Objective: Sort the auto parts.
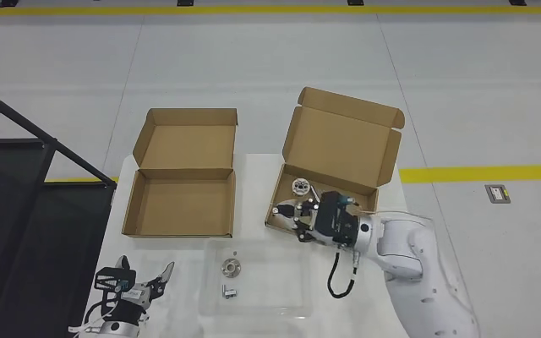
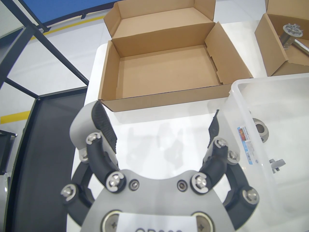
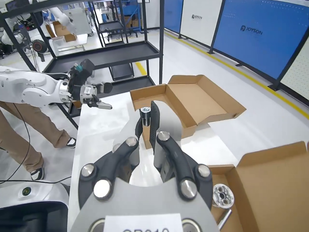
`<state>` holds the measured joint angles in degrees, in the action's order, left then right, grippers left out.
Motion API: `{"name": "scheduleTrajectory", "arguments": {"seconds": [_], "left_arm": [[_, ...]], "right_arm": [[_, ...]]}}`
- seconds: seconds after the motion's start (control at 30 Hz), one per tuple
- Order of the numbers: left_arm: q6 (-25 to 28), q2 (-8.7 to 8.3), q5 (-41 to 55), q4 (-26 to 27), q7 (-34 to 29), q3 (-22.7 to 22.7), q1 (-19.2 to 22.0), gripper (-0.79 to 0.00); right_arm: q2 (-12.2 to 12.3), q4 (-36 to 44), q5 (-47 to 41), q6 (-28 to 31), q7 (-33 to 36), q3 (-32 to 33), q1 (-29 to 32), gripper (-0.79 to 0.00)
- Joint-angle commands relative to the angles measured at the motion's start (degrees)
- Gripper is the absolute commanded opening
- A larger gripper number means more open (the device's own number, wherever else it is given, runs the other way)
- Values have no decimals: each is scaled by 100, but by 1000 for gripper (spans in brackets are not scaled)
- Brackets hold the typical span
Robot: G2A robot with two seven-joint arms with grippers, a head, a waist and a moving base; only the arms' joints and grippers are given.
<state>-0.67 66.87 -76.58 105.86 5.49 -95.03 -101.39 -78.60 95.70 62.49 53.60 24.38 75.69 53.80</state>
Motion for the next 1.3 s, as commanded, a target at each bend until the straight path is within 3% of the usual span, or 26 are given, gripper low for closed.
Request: {"name": "scheduleTrajectory", "arguments": {"seconds": [0.0,0.17,0.37,0.63,1.03,1.1,1.2,1.27], "left_arm": [[0,0,0,0,0,0,0,0],[0,0,0,0,0,0,0,0],[0,0,0,0,0,0,0,0],[0,0,0,0,0,0,0,0],[0,0,0,0,0,0,0,0],[0,0,0,0,0,0,0,0],[0,0,0,0,0,0,0,0],[0,0,0,0,0,0,0,0]], "right_arm": [[-5,21,311,-599,575,-173,-70,-785],[-73,-524,839,-1924,1941,-706,-583,-785],[-213,-2033,859,-2324,2843,-1346,-1531,-785],[-390,-3614,875,-2603,2662,-1883,-2214,-785],[-600,-5024,824,-3068,2308,-2247,-2722,-782],[-627,-5147,814,-3095,2257,-2287,-2776,-736],[-657,-5234,793,-3131,2189,-2325,-2820,-554],[-665,-5264,788,-3084,2186,-2341,-2845,-545]]}}
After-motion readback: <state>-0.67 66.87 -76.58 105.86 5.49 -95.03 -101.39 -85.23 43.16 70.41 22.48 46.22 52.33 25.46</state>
